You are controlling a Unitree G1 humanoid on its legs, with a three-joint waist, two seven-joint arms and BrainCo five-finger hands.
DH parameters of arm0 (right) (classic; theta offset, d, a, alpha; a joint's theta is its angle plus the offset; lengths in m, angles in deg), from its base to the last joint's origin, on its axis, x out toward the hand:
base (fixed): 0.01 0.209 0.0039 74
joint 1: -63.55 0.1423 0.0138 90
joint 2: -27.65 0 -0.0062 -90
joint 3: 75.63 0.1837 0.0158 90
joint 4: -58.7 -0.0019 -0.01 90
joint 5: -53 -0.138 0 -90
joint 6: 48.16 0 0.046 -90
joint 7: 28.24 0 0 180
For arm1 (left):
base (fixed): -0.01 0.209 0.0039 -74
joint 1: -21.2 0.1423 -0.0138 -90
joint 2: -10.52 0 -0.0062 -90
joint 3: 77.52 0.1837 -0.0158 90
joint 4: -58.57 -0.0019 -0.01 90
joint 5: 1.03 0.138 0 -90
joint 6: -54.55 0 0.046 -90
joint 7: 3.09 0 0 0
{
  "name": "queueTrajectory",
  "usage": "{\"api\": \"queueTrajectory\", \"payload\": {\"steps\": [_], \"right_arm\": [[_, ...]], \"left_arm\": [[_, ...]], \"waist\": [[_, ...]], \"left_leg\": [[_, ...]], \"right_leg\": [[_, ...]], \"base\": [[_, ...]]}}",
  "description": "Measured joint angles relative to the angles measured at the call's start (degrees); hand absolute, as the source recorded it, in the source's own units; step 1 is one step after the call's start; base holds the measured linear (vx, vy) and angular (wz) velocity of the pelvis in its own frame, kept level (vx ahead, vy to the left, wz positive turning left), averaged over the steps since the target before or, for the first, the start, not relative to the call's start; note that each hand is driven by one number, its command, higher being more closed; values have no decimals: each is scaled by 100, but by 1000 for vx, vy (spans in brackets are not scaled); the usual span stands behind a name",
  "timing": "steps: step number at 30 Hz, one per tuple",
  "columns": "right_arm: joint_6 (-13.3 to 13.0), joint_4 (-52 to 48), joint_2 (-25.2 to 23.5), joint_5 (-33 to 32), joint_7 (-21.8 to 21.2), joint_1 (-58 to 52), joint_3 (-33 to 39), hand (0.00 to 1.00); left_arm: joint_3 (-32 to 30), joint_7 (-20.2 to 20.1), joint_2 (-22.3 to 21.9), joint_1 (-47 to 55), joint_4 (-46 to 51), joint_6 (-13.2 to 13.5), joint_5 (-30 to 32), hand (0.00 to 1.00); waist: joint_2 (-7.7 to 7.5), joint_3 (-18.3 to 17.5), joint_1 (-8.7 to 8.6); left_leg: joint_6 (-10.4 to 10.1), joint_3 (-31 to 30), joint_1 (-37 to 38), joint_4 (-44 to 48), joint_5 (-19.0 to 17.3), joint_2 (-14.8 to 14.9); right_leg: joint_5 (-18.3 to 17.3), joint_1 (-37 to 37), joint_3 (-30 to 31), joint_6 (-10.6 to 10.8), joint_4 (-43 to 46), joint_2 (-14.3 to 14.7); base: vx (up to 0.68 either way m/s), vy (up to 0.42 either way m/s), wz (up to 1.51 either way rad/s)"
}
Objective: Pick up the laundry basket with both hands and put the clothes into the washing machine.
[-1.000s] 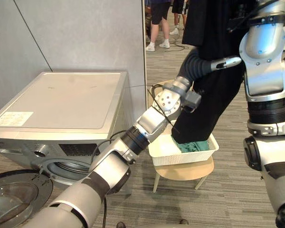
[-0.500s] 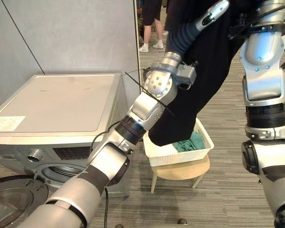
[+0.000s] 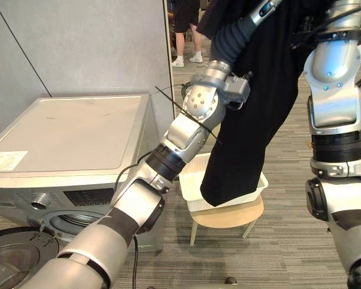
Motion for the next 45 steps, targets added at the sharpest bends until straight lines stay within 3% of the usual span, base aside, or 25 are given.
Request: {"api": "queueTrajectory", "payload": {"steps": [2, 3, 11, 18, 23, 26, 29, 34, 37, 40, 43, 45], "right_arm": [[0, -2, -40, -14, 6, 0, 52, 100], [-1, -3, -40, -15, 6, 0, 55, 0], [-53, -499, -50, -525, 22, -417, 535, 0], [-416, -1862, -92, -1142, 263, -2080, 2059, 0], [-507, -2230, -267, -1611, 360, -3825, 3467, 0], [-504, -2249, -446, -1710, 247, -4570, 3503, 0], [-495, -2253, -1035, -1717, -31, -5508, 3476, 0], [-488, -2245, -2031, -1840, -500, -6874, 3158, 0], [-487, -2170, -2612, -1973, -909, -7764, 2488, 0], [-477, -1592, -2914, -2030, -1276, -8117, 2119, 0], [-458, -1027, -3143, -2255, -1527, -8412, 1959, 0], [-450, -575, -3188, -2575, -1715, -8521, 1944, 0]], "left_arm": [[0, -20, -1, -34, -3, 0, 1, 100], [0, -62, -1, -34, -6, 0, 1, 100], [9, -96, -56, -33, -108, -8, 30, 100], [-327, -72, 138, 278, 74, -19, 36, 100], [-923, -41, 1004, 1339, 942, -52, -55, 100], [-1562, 33, 1454, 1927, 1788, -17, -156, 100], [-2436, 33, 1767, 2760, 2947, 202, -218, 100], [-3541, 24, 1865, 3573, 3749, 460, -430, 100], [-4429, 46, 1861, 4332, 4116, 613, -469, 100], [-4994, 46, 1749, 4968, 4366, 700, -540, 100], [-5775, 41, 1179, 6122, 4698, 849, -603, 100], [-5937, -39, 824, 7060, 4738, 892, -753, 100]], "waist": [[-1, 0, 3], [-4, 2, 2], [-35, 2, -3], [-61, -3, -7], [-25, -25, -95], [-22, -28, -145], [-13, -37, -123], [47, -84, -5], [124, -241, 20], [107, -259, 167], [117, -278, 346], [136, -270, 479]], "left_leg": [[0, -1, 2, 0, 0, 0], [0, 0, 4, 0, 0, 0], [-1, 29, 11, 0, -11, 0], [-7, 269, 84, -32, -77, -13], [-34, 394, 148, -33, -117, -5], [-47, 475, 188, -33, -154, -5], [-64, 492, 240, -32, -193, -16], [-90, 264, 193, -34, -212, -25], [-90, -23, 72, -33, -212, -37], [-91, -226, 79, -31, -213, -55], [-81, -445, 63, -31, -219, -96], [-48, -562, 47, -30, -240, -110]], "right_leg": [[1, 3, 0, 1, 0, 0], [1, 4, 1, 1, 0, 0], [0, -7, 30, 1, -4, 1], [18, -102, 252, 32, 5, -1], [12, -104, 321, 38, 1, 9], [11, -108, 374, 40, 5, 12], [7, -98, 444, 44, 6, 8], [-37, 39, 220, 21, -44, -13], [-105, 142, -56, 27, -72, -33], [-157, 304, -242, 44, -78, -53], [-224, 426, -442, 49, -76, -91], [-294, 524, -547, 76, -63, -98]], "base": [[0, 0, 0], [0, 0, 0], [2, 0, -2], [13, 3, -16], [17, 0, -9], [7, 6, -10], [10, 3, -9], [14, 0, 24], [32, -3, 42], [25, 0, 42], [27, 4, 34], [32, -3, 35]]}}
